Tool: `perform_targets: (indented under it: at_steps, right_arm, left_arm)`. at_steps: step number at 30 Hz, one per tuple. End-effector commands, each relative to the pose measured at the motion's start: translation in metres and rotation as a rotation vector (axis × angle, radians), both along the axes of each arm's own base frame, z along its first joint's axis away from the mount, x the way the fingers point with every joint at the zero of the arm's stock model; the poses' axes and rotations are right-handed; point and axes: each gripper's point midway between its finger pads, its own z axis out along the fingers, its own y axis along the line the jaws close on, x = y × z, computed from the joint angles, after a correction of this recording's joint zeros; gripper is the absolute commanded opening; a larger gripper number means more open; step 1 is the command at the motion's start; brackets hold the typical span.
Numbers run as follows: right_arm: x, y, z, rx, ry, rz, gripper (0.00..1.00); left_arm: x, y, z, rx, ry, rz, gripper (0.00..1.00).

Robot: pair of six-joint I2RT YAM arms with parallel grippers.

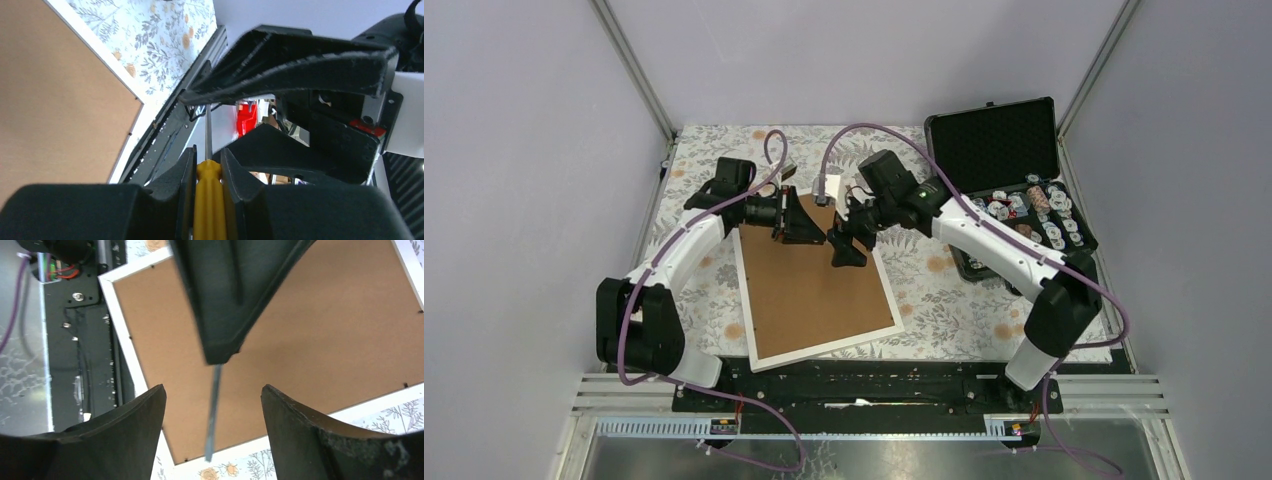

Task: Take the photo out of the frame
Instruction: Adjust the screwdriver.

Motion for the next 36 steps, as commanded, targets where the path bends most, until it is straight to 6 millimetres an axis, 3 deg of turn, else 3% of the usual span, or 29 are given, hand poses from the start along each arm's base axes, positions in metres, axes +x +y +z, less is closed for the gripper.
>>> perform_targets:
  at_steps: [1, 4, 8, 9, 11, 14, 18, 24, 26, 28, 29, 31, 34, 36]
  right_arm:
    - [0.015, 0.002, -0.011, -0.072, -0.058, -0.016, 0.75]
    - [0.015, 0.001, -0.021, -0.096, -0.071, -0.002, 0.56]
    - [0.009, 0.000, -0.022, -0.090, -0.073, 0.013, 0.09]
    - [0.008, 0.000, -0.022, -0.083, -0.071, 0.015, 0.00]
    - [0.005, 0.000, -0.020, -0.071, -0.064, 0.019, 0.00]
    - [0.002, 0.002, -0.018, -0.058, -0.049, 0.026, 0.00]
    - [-0.003, 0.005, -0.019, -0.045, -0.022, 0.045, 0.00]
    - [-0.001, 0.010, -0.018, -0.039, -0.030, 0.051, 0.00]
    - [0.001, 0.012, -0.017, -0.035, -0.026, 0.051, 0.00]
    - [0.001, 0.014, -0.016, -0.032, -0.028, 0.053, 0.00]
    - [0.002, 0.014, -0.015, -0.033, -0.030, 0.049, 0.03]
    - [0.006, 0.013, -0.016, -0.042, -0.039, 0.034, 0.16]
    - [0.020, 0.004, -0.015, -0.055, -0.021, -0.046, 0.69]
    - [0.046, -0.010, -0.014, -0.042, 0.031, -0.153, 0.86]
  left_arm:
    - [-0.009, -0.007, 0.008, -0.068, 0.018, -0.043, 0.00]
    - [-0.011, -0.008, 0.008, -0.082, 0.039, -0.048, 0.00]
    - [-0.013, -0.007, 0.008, -0.081, 0.045, -0.042, 0.00]
    - [-0.013, -0.007, 0.008, -0.077, 0.045, -0.038, 0.07]
    - [-0.015, -0.006, 0.005, -0.057, 0.043, -0.033, 0.27]
    - [-0.017, -0.004, -0.001, -0.025, 0.030, -0.021, 0.44]
    - [-0.014, -0.003, -0.005, -0.008, 0.016, -0.010, 0.50]
    - [-0.012, -0.003, -0.012, 0.003, 0.037, -0.009, 0.46]
    - [-0.012, -0.004, -0.013, 0.004, 0.042, -0.009, 0.35]
    - [-0.012, -0.004, -0.012, -0.002, 0.039, -0.014, 0.14]
    - [-0.011, -0.003, -0.012, 0.000, 0.036, -0.012, 0.04]
    - [-0.005, 0.004, -0.012, 0.004, 0.040, 0.021, 0.00]
    - [0.017, 0.034, -0.016, 0.008, 0.066, 0.138, 0.00]
    - [0.034, 0.060, -0.017, 0.031, 0.054, 0.224, 0.00]
